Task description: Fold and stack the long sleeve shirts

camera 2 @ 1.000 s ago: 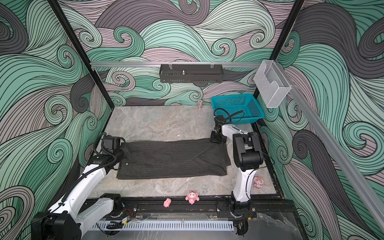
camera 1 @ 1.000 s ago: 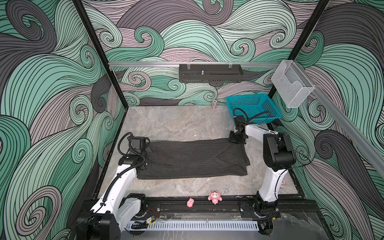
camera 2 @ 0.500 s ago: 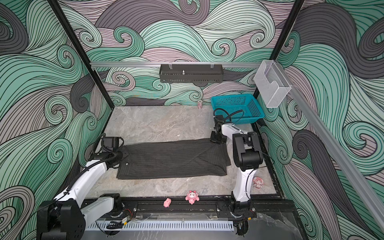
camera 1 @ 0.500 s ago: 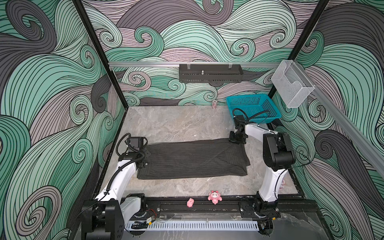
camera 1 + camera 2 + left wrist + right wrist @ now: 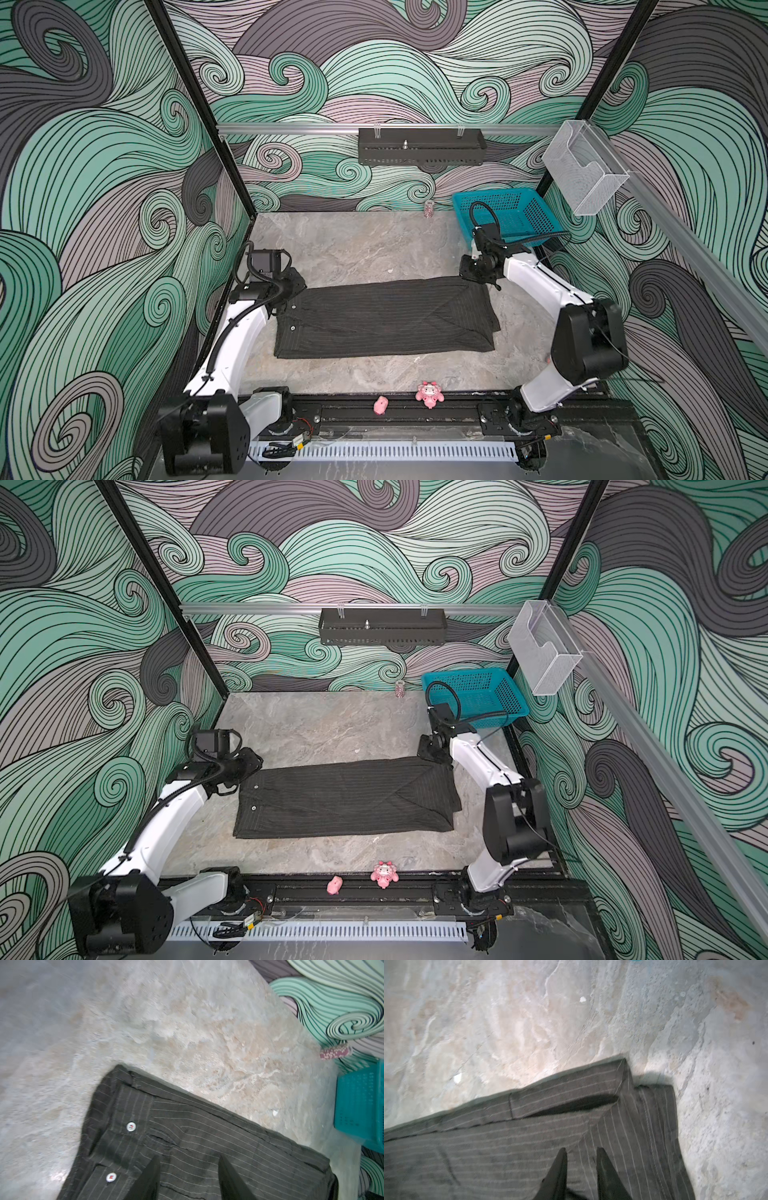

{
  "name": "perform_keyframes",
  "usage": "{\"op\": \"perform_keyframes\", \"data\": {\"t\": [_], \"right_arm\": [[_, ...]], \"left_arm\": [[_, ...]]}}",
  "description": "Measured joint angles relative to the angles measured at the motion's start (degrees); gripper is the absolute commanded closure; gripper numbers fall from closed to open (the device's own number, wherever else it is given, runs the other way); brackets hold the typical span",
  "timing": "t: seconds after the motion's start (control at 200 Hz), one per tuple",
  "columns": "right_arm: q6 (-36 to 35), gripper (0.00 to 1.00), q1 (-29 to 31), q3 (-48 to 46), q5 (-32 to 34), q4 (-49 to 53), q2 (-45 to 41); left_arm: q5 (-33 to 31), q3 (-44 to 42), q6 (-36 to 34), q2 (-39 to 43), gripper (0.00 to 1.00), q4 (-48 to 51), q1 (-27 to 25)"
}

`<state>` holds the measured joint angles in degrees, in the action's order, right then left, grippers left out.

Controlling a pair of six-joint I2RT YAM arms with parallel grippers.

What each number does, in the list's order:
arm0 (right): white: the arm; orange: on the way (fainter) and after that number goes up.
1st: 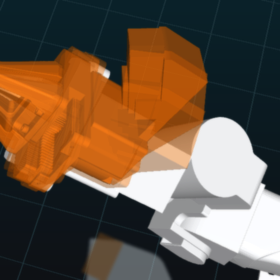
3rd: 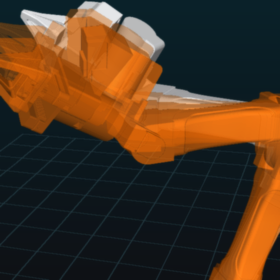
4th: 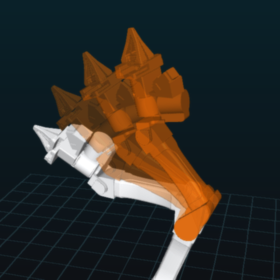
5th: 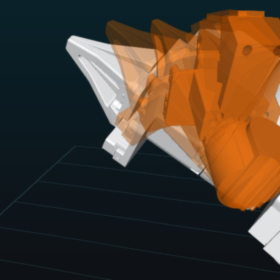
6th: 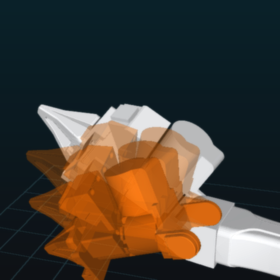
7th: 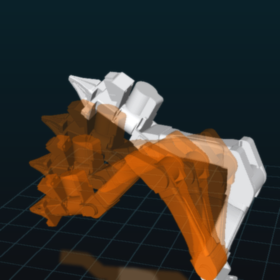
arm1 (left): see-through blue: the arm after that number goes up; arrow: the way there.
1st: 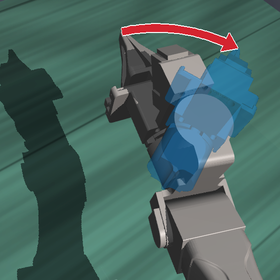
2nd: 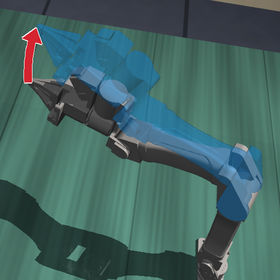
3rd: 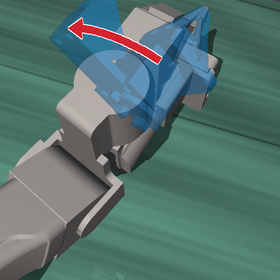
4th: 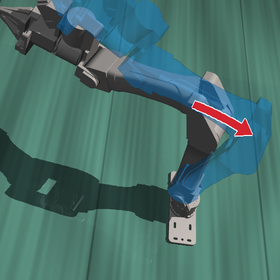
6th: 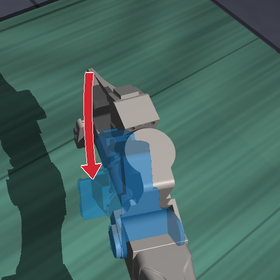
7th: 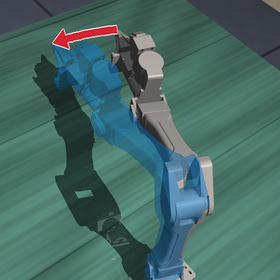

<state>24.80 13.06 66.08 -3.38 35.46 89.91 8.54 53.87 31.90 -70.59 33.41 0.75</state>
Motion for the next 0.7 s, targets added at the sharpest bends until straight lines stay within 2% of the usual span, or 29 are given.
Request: {"op": "perform_keyframes", "data": {"t": [0.155,0.32,0.46,0.535,0.605,0.7], "right_arm": [[6.2,0.71,2.7,-11.3,-1.7,-0.7,-5.0],[12.2,0.7,6.5,-17.8,-1.9,-0.2,-6.4],[14.7,0.71,6.5,-19.9,-1.6,-1.5,-5.0],[14.7,0.75,6.5,-19.1,-1.5,-2.7,-1.4],[14.4,0.75,6.5,-15.9,-1.5,-2.3,3.1],[12.9,0.76,6.5,-9.9,-1.4,-3.6,8.7]], "left_arm": [[5.2,6.5,-2.0,-16.2,0.56,2.8,-4.0],[6.2,5.3,-1.4,-24.5,0.62,5.3,-5.4],[6.4,2.0,1.3,-27.3,0.63,4.1,-5.0],[7.2,0.3,3.1,-26.4,0.66,2.3,-4.2],[8.6,-1.9,4.5,-25.2,0.7,0.3,-2.7],[11.5,-5.9,6.8,-22.5,0.7,-3.3,-0.8]]}}
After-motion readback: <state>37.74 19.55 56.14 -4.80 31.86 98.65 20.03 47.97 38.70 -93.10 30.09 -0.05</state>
